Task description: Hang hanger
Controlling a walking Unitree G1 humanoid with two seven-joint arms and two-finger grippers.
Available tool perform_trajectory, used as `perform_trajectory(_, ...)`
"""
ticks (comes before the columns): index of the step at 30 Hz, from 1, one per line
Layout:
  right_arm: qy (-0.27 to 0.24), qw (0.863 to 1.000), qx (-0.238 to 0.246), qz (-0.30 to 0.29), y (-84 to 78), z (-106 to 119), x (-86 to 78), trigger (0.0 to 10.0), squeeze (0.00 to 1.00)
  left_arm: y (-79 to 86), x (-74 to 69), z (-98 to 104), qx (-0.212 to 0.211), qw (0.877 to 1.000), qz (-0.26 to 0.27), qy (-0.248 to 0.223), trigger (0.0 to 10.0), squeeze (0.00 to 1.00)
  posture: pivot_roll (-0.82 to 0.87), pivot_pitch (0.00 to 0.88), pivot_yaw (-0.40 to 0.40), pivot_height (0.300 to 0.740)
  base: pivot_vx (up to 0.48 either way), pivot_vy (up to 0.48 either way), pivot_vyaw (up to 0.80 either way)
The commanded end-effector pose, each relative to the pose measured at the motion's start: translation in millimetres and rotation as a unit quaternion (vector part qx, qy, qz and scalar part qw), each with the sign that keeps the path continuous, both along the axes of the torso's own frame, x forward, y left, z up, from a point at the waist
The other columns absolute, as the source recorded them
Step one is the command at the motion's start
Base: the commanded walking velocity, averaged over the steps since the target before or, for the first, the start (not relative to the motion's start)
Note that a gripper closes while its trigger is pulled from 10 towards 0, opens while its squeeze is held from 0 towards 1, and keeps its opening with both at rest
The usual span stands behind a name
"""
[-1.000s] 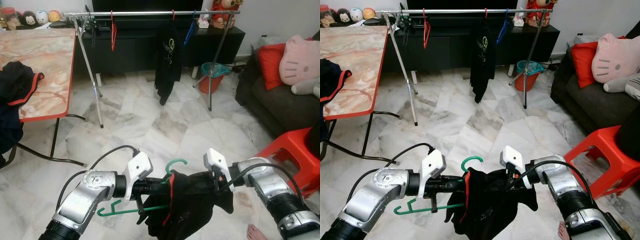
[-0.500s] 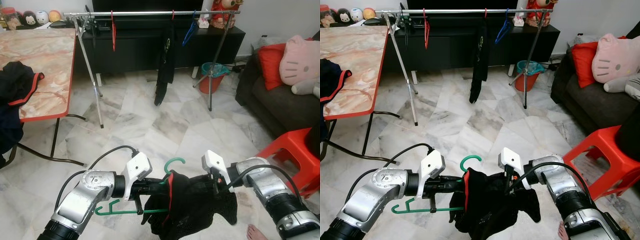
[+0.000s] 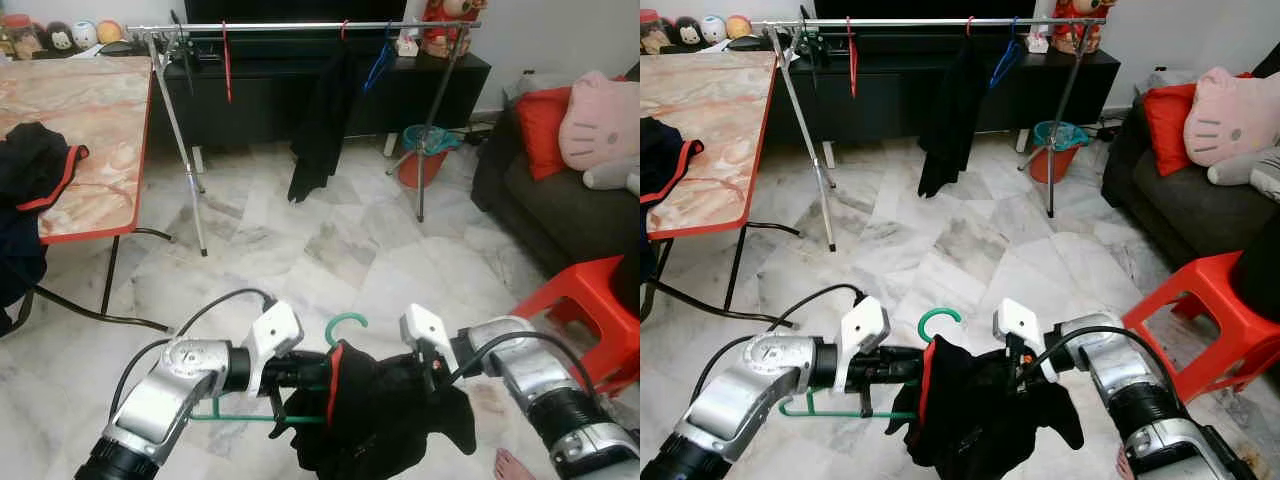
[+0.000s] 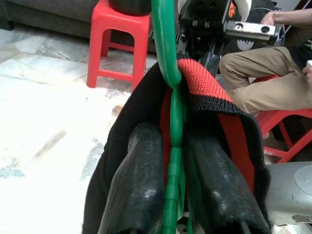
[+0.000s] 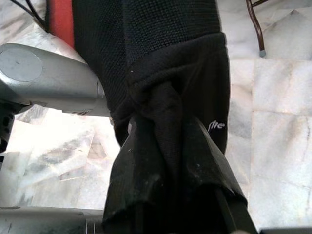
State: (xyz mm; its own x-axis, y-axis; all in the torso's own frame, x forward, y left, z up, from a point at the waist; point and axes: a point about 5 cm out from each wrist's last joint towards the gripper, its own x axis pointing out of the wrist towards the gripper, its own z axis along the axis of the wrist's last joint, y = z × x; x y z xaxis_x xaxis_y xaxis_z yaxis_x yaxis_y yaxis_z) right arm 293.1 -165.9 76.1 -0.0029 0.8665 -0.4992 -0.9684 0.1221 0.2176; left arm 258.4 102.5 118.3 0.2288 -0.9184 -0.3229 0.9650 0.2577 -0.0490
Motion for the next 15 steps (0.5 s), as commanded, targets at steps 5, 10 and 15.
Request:
perform_trajectory(5,-0.015,1.000,-0.017,0.003,-0.2,1,1.6,0.0,0.00,-3.1,-1.7,4,-0.005,1.000,-0.021,-0.008,10.0,1.00,0.05,0.047,-0.112,0.740,0.000,0.000,0.00)
perform_trajectory(10,-0.026,0.998,-0.058,-0.008,-10.8,-2,3.4,0.0,0.00,12.0,0.0,2,0.021,1.000,-0.011,-0.007,10.0,1.00,0.05,0.047,-0.112,0.740,0.000,0.000,0.00)
perform_trajectory(15,-0.028,0.996,-0.078,-0.017,-19.4,-2,3.8,0.0,0.00,30.0,2.3,2,0.040,0.999,0.012,-0.007,10.0,1.00,0.05,0.047,-0.112,0.740,0.000,0.000,0.00)
